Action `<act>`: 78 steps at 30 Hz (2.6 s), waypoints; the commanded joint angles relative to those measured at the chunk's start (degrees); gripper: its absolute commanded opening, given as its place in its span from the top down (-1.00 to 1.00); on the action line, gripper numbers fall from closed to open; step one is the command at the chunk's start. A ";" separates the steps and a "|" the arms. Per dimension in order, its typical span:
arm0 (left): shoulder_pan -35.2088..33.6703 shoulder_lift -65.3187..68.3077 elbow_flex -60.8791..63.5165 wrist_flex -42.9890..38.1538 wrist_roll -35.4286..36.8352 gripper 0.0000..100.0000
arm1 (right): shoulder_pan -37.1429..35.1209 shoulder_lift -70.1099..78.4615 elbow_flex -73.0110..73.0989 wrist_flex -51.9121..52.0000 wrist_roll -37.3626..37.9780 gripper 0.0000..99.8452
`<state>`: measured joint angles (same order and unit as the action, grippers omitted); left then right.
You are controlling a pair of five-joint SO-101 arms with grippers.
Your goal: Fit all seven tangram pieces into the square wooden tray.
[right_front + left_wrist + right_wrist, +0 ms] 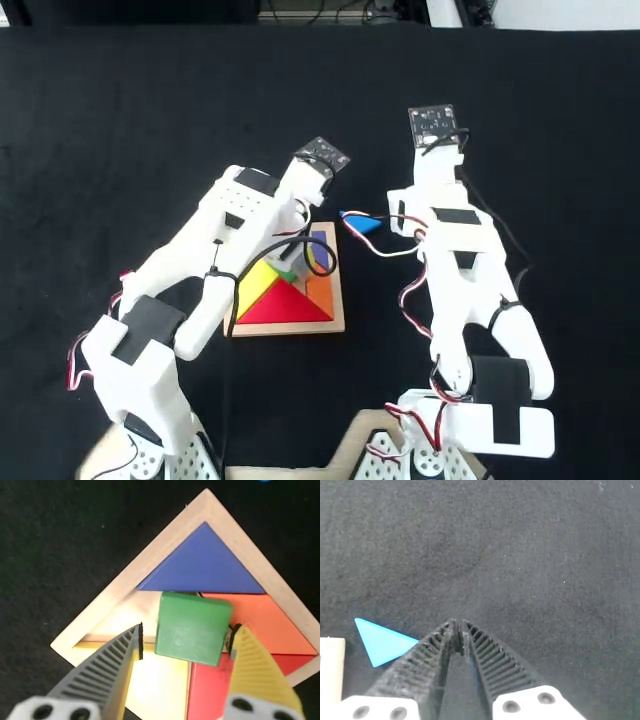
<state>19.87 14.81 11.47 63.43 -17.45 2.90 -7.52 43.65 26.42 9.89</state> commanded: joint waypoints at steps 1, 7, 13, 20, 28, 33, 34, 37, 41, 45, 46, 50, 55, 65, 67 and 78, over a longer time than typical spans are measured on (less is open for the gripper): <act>-1.10 -2.11 -0.40 -0.88 -0.62 0.42 | 0.35 -0.48 -1.36 -1.14 0.53 0.98; -1.19 -2.11 -0.40 -0.79 -0.70 0.42 | 0.35 -0.48 -1.36 -1.14 0.53 0.98; -2.77 -2.11 -0.57 -1.05 -0.79 0.42 | 0.35 -0.48 -1.36 -1.14 0.53 0.98; -7.69 -2.11 -2.15 -0.79 -2.81 0.42 | 0.35 -0.48 -1.36 -1.14 0.53 0.98; -7.69 -2.11 -2.42 -1.05 -2.81 0.42 | 0.26 -0.48 -1.36 -1.14 0.53 0.98; -8.22 -4.13 -4.79 0.70 -2.81 0.42 | 0.26 -0.48 -1.36 -1.14 0.53 0.98; -8.84 -4.75 -4.97 0.62 -2.81 0.42 | 0.26 -0.48 -1.36 -1.14 0.53 0.98; -10.95 -5.80 -5.41 -1.41 -2.81 0.42 | 0.26 -0.48 -1.36 -1.14 0.53 0.98; -14.99 -5.63 -4.70 -6.42 -4.13 0.42 | 0.26 -0.48 -1.36 -1.14 0.53 0.98; -16.04 -5.71 -0.92 -9.23 -7.91 0.42 | 0.26 -0.48 -1.36 -1.14 0.53 0.98; -16.22 -5.71 -0.31 -10.11 -8.09 0.42 | 0.26 -0.48 -1.36 -1.14 0.53 0.98; -16.31 -5.71 2.42 -12.92 -9.93 0.42 | 0.26 -0.48 -1.36 -1.14 0.53 0.98; -14.46 -5.71 4.88 -13.19 -9.93 0.42 | 0.26 -0.48 -1.36 -1.14 0.53 0.98; -13.85 -5.63 6.11 -12.84 -9.76 0.42 | 0.26 -0.48 -1.36 -1.14 0.53 0.98; -13.85 -5.63 6.73 -13.19 -9.76 0.42 | 0.26 -0.48 -1.36 -1.14 0.53 0.98; -9.36 -5.63 8.13 -12.75 -9.32 0.42 | 0.26 -0.40 -1.27 -1.14 0.53 0.98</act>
<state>6.95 11.82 19.38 50.95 -27.12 2.90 -7.52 43.65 26.42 9.89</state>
